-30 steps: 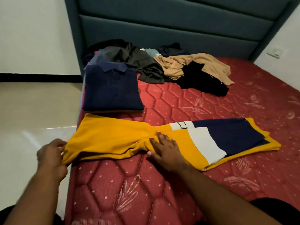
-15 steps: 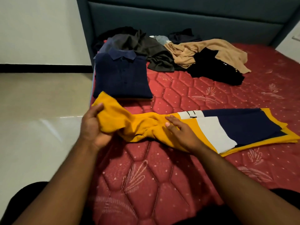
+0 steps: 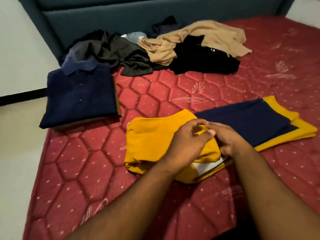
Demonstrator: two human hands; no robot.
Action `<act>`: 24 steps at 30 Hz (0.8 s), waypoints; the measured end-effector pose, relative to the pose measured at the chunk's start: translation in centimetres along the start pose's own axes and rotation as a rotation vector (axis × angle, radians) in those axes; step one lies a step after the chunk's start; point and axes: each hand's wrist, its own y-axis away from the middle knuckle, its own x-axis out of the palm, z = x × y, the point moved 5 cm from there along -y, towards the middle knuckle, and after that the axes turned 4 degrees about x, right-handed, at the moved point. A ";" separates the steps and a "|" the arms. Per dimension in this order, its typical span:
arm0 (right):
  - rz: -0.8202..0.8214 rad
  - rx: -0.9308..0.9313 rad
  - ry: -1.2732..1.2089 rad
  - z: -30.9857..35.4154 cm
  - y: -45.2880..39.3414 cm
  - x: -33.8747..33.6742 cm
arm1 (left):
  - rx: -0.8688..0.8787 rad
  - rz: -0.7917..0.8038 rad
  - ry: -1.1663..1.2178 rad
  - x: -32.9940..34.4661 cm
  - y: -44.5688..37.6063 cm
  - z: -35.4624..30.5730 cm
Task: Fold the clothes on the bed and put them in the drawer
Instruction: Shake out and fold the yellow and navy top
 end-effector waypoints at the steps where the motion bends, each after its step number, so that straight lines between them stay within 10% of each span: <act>1: -0.053 -0.043 0.053 0.2 -0.4 -0.2 | 0.071 -0.055 -0.091 -1.5 0.1 0.5; 6: -0.143 -0.204 0.320 2.3 0.1 -0.8 | -0.018 -0.028 -1.094 -8.8 1.9 6.7; 10: -0.231 -0.187 0.440 1.0 0.1 -1.4 | -0.064 0.066 -1.286 -9.3 4.3 10.6; 18: -0.443 -0.294 0.680 0.7 1.2 -1.8 | -0.085 -0.431 -0.735 -13.9 3.2 8.5; 24: -0.408 -0.781 1.104 1.7 2.6 3.5 | -0.469 -0.432 -0.062 -15.4 3.0 9.7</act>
